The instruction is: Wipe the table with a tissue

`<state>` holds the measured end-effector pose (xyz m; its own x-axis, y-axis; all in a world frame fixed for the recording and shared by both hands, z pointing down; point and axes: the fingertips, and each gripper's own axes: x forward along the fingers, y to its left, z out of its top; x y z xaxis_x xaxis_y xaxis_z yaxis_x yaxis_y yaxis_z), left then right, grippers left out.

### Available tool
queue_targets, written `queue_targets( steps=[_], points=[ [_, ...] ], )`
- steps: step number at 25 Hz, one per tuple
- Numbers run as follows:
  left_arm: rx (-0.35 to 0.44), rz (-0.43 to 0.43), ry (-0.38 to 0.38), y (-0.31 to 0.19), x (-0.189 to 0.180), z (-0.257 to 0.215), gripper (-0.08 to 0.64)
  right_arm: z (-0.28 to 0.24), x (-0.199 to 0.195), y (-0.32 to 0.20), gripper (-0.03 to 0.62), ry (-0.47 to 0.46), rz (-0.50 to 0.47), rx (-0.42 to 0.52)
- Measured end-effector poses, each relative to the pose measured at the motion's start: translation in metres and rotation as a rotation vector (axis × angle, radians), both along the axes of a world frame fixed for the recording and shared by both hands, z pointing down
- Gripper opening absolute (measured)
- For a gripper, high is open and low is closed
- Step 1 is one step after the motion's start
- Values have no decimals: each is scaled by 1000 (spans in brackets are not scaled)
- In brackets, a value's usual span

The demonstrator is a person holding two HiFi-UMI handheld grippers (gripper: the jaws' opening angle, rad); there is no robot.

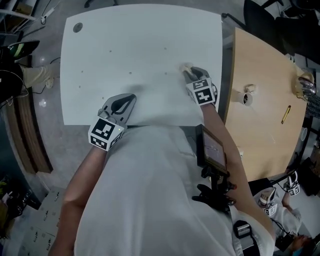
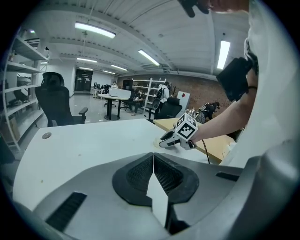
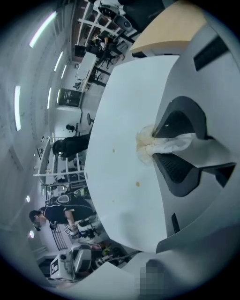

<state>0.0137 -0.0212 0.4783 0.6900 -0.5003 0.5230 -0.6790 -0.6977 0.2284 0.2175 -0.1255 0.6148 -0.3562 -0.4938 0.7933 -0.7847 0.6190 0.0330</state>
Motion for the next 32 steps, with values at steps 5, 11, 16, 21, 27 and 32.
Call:
queue_targets(
  steps=[5,11,16,21,27,32],
  points=[
    [2,-1,10,0,-5,2,11,-6,-15,16,137,-9,-81,-35],
    [5,4,17,3,-3,1,11,-33,-12,11,150,-26,-61,53],
    [5,-4,17,5,-4,0,11,-17,-25,12,150,71,-127,61],
    [4,-21,7,5,-12,1,11,-8,-24,0,123,124,-149,63],
    [9,-23,15,4,-11,-1,11,-7,-21,0,84,153,-160,44],
    [9,-37,18,5,-17,-2,11,-25,6,-1,69,32,35,55]
  ],
)
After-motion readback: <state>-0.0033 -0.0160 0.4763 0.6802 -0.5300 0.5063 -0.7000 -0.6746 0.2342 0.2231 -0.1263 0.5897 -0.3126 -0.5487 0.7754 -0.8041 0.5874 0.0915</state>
